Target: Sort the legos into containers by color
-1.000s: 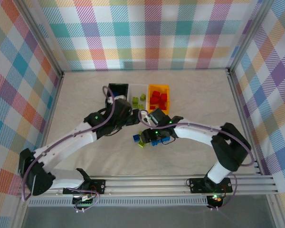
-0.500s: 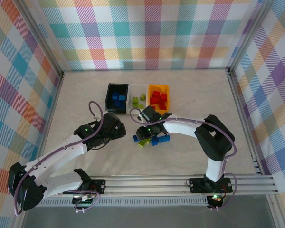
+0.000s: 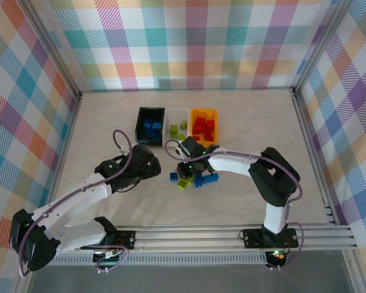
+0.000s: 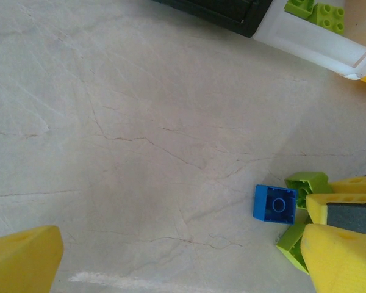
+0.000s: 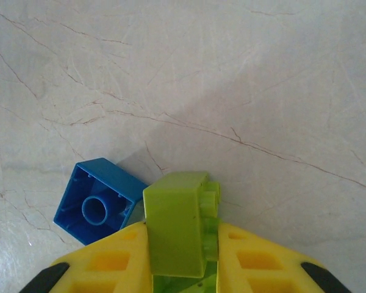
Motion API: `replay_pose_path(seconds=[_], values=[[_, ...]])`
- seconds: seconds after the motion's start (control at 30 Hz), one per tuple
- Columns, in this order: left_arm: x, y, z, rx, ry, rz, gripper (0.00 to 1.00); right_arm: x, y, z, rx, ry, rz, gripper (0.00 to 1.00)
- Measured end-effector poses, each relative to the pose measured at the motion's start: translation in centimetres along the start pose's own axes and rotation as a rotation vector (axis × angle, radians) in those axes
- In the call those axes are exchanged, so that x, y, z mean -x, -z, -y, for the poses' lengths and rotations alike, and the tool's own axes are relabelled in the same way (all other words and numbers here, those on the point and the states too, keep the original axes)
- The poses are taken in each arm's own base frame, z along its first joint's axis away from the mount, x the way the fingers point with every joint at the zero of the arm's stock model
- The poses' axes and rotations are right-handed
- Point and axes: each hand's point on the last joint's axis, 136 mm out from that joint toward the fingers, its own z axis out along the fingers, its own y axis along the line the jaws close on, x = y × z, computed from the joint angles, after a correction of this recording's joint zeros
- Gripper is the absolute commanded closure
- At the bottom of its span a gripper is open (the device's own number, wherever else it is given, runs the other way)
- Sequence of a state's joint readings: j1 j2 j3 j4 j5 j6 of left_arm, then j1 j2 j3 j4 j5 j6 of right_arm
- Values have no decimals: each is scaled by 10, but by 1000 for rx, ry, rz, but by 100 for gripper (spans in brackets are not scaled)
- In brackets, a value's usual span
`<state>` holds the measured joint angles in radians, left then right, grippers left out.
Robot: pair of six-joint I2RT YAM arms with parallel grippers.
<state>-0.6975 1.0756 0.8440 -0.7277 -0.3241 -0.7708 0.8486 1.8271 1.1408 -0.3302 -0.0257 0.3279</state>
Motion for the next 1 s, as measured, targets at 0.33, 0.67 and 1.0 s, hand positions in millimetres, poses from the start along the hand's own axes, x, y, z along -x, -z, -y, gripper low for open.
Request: replay_pose_path(seconds=[0.33, 0.67, 1.0], values=[[-1, -1, -1, 1, -4, -4, 0, 80, 67, -7, 2, -17, 226, 76], [-10, -6, 11, -43, -40, -60, 0, 196, 57, 41, -93, -137, 359, 74], [-33, -27, 22, -55, -102, -179, 2, 211, 17, 69, -124, -193, 282, 41]])
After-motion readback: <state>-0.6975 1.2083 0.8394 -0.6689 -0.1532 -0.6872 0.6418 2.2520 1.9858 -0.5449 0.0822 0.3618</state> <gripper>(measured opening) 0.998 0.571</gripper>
